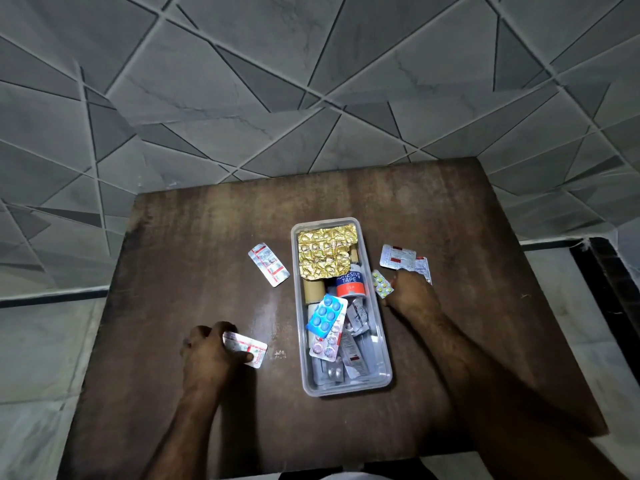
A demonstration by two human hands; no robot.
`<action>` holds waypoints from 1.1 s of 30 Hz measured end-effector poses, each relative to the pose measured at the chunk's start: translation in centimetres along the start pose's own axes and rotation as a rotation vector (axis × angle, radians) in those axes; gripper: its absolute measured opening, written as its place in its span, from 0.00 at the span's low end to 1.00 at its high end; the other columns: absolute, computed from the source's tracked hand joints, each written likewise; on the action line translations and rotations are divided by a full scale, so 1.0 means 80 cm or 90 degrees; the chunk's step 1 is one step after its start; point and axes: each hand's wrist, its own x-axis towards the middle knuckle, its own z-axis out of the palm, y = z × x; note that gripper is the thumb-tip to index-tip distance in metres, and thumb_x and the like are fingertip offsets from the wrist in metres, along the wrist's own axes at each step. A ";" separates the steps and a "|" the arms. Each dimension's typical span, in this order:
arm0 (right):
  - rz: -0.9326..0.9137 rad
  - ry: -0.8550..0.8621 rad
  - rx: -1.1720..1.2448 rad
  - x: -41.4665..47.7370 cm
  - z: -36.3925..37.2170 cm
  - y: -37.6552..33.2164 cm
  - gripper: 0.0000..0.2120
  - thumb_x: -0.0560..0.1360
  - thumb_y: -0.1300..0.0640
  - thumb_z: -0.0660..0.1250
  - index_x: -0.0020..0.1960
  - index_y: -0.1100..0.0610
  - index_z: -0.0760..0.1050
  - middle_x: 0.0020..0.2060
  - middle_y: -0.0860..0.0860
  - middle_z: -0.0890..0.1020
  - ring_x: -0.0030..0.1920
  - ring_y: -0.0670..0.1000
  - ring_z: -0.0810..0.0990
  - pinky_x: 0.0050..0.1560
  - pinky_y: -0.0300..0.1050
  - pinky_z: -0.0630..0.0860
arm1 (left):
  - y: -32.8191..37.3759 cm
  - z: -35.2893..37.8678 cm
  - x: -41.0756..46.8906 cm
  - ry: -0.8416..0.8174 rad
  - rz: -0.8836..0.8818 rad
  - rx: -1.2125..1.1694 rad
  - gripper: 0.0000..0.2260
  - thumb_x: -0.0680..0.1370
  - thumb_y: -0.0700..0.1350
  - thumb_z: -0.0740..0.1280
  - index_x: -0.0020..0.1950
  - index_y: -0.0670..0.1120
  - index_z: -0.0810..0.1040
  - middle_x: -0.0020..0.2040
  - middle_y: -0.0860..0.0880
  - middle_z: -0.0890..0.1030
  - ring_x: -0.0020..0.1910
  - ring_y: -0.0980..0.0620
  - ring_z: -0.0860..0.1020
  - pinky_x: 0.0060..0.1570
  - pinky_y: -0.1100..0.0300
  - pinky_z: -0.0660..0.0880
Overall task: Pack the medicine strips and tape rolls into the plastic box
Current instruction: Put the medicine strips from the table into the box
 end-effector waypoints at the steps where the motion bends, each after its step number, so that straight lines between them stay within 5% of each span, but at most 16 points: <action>1: 0.010 -0.010 -0.004 0.001 -0.002 0.000 0.23 0.74 0.41 0.64 0.48 0.62 0.76 0.50 0.62 0.82 0.53 0.62 0.80 0.50 0.50 0.75 | -0.002 -0.002 0.002 0.003 -0.002 -0.002 0.27 0.59 0.49 0.81 0.56 0.54 0.79 0.55 0.44 0.73 0.58 0.38 0.73 0.60 0.52 0.68; 5: -0.002 -0.017 -0.026 0.002 -0.002 -0.007 0.21 0.75 0.49 0.65 0.61 0.62 0.71 0.56 0.63 0.79 0.56 0.64 0.78 0.53 0.53 0.75 | -0.007 -0.009 0.002 0.010 -0.003 -0.007 0.26 0.60 0.46 0.80 0.57 0.54 0.80 0.54 0.43 0.73 0.55 0.37 0.75 0.56 0.53 0.71; 8: -0.078 -0.059 -0.011 0.001 -0.001 -0.013 0.23 0.75 0.55 0.64 0.69 0.51 0.65 0.57 0.61 0.75 0.55 0.64 0.78 0.53 0.54 0.75 | -0.008 -0.012 0.002 0.006 -0.012 -0.012 0.26 0.60 0.46 0.80 0.57 0.55 0.80 0.54 0.43 0.73 0.55 0.37 0.75 0.55 0.53 0.72; 11: -0.117 -0.102 -0.007 0.006 -0.007 -0.017 0.22 0.74 0.52 0.64 0.67 0.46 0.67 0.58 0.59 0.76 0.55 0.62 0.78 0.54 0.54 0.76 | -0.008 -0.015 0.000 -0.002 -0.016 -0.023 0.25 0.61 0.45 0.80 0.57 0.54 0.80 0.54 0.43 0.73 0.55 0.37 0.75 0.55 0.53 0.72; 15: -0.105 -0.090 0.003 0.012 -0.012 -0.017 0.17 0.72 0.54 0.66 0.60 0.52 0.74 0.56 0.60 0.77 0.55 0.62 0.77 0.52 0.50 0.74 | -0.021 -0.020 0.006 -0.002 -0.002 -0.069 0.22 0.63 0.41 0.79 0.55 0.52 0.80 0.51 0.43 0.79 0.49 0.42 0.79 0.52 0.54 0.74; 21: -0.006 -0.055 0.183 0.014 -0.023 -0.011 0.03 0.71 0.61 0.70 0.40 0.54 0.78 0.39 0.54 0.84 0.42 0.53 0.82 0.43 0.42 0.75 | -0.031 -0.034 0.008 -0.078 -0.127 -0.419 0.14 0.74 0.31 0.68 0.58 0.41 0.79 0.52 0.39 0.82 0.40 0.46 0.78 0.41 0.56 0.75; 26: 0.001 -0.030 0.331 0.009 -0.061 -0.008 0.07 0.71 0.65 0.71 0.40 0.53 0.79 0.40 0.52 0.83 0.42 0.51 0.80 0.48 0.45 0.75 | -0.008 -0.071 0.004 -0.037 -0.128 -0.504 0.10 0.76 0.32 0.66 0.56 0.36 0.78 0.39 0.44 0.80 0.29 0.55 0.78 0.28 0.68 0.74; 30: -0.020 -0.015 0.389 -0.008 -0.103 -0.021 0.05 0.70 0.63 0.73 0.41 0.54 0.80 0.41 0.56 0.85 0.37 0.52 0.79 0.41 0.53 0.79 | 0.031 -0.112 -0.004 0.002 -0.042 -0.539 0.06 0.77 0.35 0.67 0.52 0.41 0.80 0.36 0.51 0.81 0.37 0.53 0.75 0.38 0.59 0.69; 33: -0.082 -0.048 0.395 -0.031 -0.125 -0.039 0.03 0.72 0.63 0.72 0.45 0.57 0.82 0.38 0.51 0.83 0.31 0.42 0.78 0.32 0.41 0.77 | 0.075 -0.132 -0.016 -0.036 0.040 -0.526 0.06 0.76 0.36 0.68 0.48 0.45 0.81 0.37 0.51 0.82 0.39 0.53 0.76 0.39 0.59 0.69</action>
